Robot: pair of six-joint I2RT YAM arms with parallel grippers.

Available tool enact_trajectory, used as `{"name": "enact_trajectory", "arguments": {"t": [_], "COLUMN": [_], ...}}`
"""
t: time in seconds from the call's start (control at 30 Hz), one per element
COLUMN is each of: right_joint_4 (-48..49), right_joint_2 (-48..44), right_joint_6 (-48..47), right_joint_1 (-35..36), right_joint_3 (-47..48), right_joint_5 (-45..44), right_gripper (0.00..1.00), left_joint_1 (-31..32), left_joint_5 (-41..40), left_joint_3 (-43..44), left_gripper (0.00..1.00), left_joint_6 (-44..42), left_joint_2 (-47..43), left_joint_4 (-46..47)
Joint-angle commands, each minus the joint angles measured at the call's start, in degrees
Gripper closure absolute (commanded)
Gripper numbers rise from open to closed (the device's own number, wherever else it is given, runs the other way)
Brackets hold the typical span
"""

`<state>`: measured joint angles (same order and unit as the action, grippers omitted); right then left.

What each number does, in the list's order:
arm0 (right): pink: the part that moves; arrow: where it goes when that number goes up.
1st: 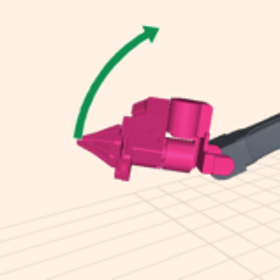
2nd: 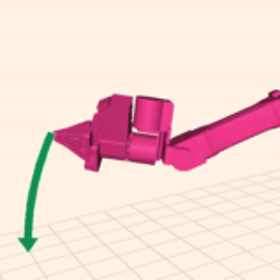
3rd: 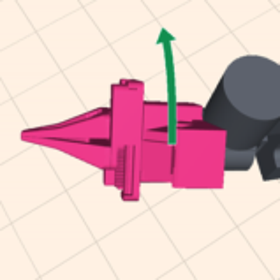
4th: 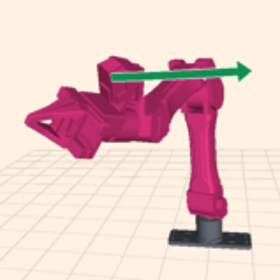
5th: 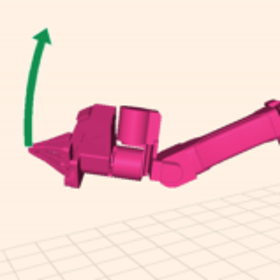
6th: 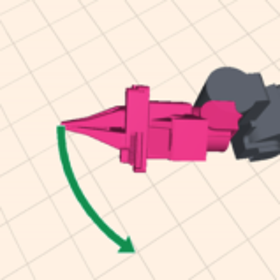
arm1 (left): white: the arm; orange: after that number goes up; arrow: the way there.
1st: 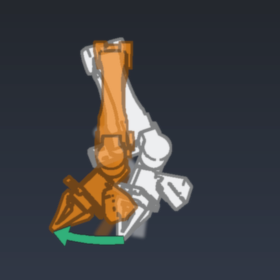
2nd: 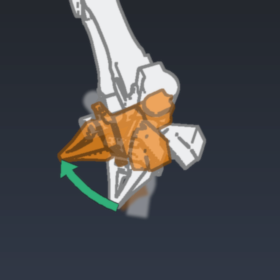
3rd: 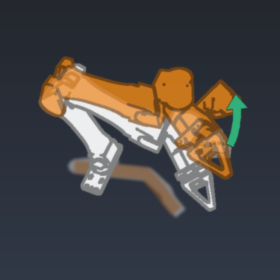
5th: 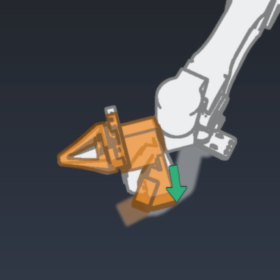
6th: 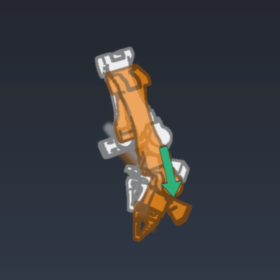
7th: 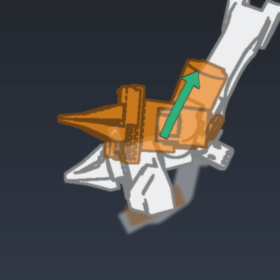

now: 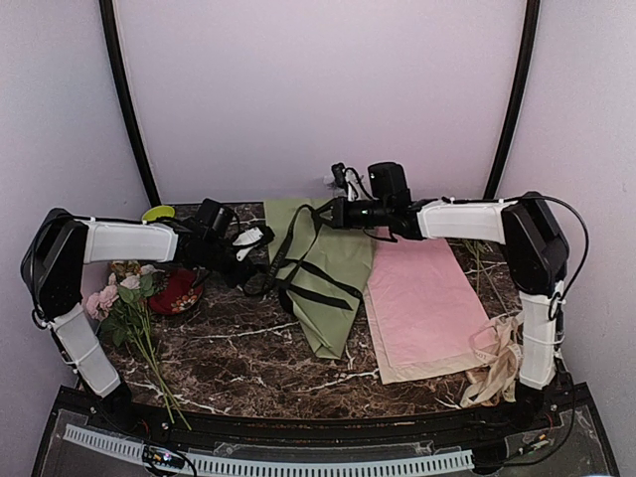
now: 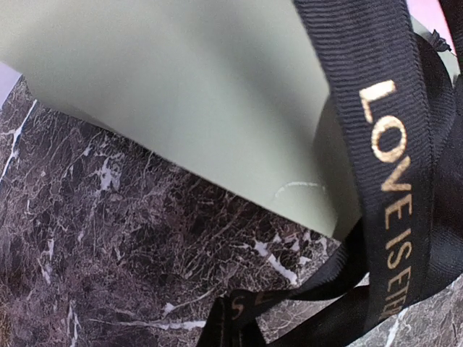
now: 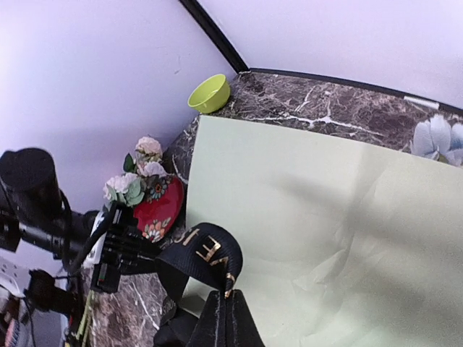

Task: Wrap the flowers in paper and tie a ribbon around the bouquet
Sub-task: Cross the ribbon over the folded bouquet.

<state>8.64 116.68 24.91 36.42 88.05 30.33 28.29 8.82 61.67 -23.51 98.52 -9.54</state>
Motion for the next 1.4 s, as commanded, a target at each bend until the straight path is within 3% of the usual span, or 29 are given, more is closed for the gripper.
{"name": "enact_trajectory", "arguments": {"t": [0.0,0.23,0.33,0.43,0.57,0.63,0.7,0.8,0.93,1.1,1.37], "right_joint_4": [12.2,12.5,12.1,11.6,11.8,11.9,12.0,12.1,11.9,11.8,11.1], "right_joint_2": [4.8,9.8,11.0,12.5,13.8,14.2,14.3,14.3,13.8,12.7,12.3], "right_joint_6": [16.3,20.1,19.8,19.6,20.1,20.0,19.9,19.8,19.4,18.7,18.1], "right_joint_1": [0.2,0.3,0.5,0.8,1.1,1.2,1.2,1.3,1.3,1.5,2.0], "right_joint_3": [1.1,0.7,0.8,1.5,1.9,2.0,2.0,2.0,1.6,0.3,0.4], "right_joint_5": [-5.3,-7.6,-7.3,-6.6,-5.8,-5.6,-5.3,-5.0,-5.0,-5.2,-4.7], "right_gripper": [1.0,1.0,1.0,1.0,1.0,1.0,1.0,1.0,1.0,1.0,1.0], "left_joint_1": [-0.1,0.0,0.0,-0.1,-0.1,-0.1,0.0,1.8,6.5,8.9,8.8], "left_joint_5": [1.0,-0.7,-1.2,-3.4,-9.1,-10.7,-7.3,8.8,17.8,12.8,8.4], "left_joint_3": [1.1,0.0,-0.7,-1.8,-4.3,-4.9,-4.5,-1.7,3.5,14.9,16.2], "left_gripper": [1.0,1.0,0.93,0.83,0.53,0.46,0.43,0.43,0.38,0.33,0.37], "left_joint_6": [-1.5,-3.1,-3.7,-5.3,-7.5,-8.6,-9.6,-12.9,-18.7,-19.7,-21.8], "left_joint_2": [-0.4,-1.7,-2.6,-4.1,-7.4,-10.0,-12.2,-12.9,-7.0,4.5,10.0], "left_joint_4": [-1.5,-0.9,-0.3,0.4,4.5,6.7,8.0,5.9,0.9,-7.4,-7.4]}}
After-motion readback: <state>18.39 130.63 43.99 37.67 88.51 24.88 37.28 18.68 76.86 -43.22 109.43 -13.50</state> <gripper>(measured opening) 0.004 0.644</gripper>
